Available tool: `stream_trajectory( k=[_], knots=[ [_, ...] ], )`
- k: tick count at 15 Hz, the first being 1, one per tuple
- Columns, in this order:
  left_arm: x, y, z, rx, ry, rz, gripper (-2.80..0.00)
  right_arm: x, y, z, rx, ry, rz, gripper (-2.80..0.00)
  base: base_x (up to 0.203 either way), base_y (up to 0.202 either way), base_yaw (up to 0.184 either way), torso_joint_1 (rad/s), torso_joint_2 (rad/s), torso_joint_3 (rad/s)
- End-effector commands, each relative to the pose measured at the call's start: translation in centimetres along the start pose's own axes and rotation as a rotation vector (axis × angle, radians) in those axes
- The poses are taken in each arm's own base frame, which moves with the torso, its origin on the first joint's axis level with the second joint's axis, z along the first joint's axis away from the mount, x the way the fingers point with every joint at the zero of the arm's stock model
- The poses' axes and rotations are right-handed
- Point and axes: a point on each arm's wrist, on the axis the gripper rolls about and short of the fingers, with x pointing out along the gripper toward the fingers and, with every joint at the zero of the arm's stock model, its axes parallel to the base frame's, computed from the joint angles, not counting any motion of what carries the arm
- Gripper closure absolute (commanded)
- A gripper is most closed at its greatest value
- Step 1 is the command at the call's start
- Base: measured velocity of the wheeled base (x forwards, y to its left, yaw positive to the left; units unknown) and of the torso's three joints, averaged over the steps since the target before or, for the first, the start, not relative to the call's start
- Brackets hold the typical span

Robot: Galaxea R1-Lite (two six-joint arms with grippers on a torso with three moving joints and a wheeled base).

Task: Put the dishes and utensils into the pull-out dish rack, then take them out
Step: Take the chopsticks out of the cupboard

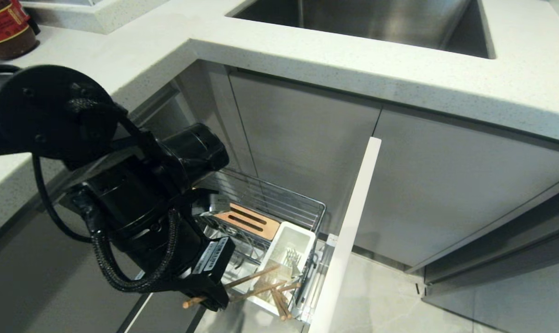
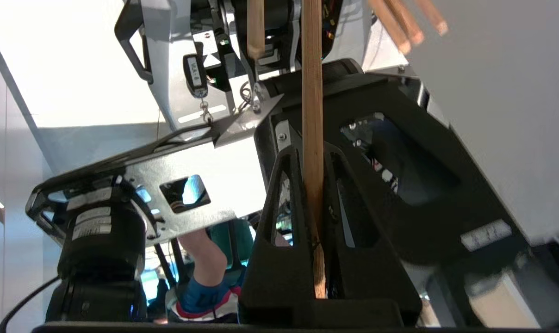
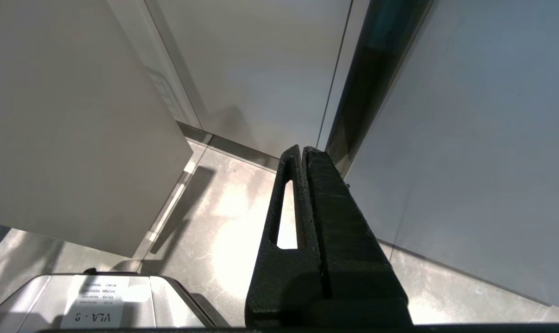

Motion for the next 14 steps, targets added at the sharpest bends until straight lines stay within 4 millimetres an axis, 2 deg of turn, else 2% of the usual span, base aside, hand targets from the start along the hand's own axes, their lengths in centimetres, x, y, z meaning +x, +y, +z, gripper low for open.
stream_trajectory(
  k=[1, 6, 10, 14],
  knots=[
    [-1.6, 0.1, -1.0, 0.011, -0.038, -0.024, 0.00, 0.0, 0.0, 0.0, 0.000, 0.000, 0.001, 0.00, 0.000, 0.000, 0.000, 0.000, 0.00, 0.000],
    [-6.0, 0.5, -4.5, 0.048, -0.115, -0.065, 0.00, 0.0, 0.0, 0.0, 0.000, 0.000, 0.001, 0.00, 0.000, 0.000, 0.000, 0.000, 0.00, 0.000],
    [-9.9, 1.1, -8.0, 0.091, -0.208, -0.125, 0.00, 0.0, 0.0, 0.0, 0.000, 0.000, -0.001, 0.00, 0.000, 0.000, 0.000, 0.000, 0.00, 0.000],
    [-14.7, 2.8, -12.9, 0.145, -0.413, -0.242, 0.00, 0.0, 0.0, 0.0, -0.001, 0.000, 0.000, 0.00, 0.000, 0.000, 0.000, 0.000, 0.00, 0.000]
  ],
)
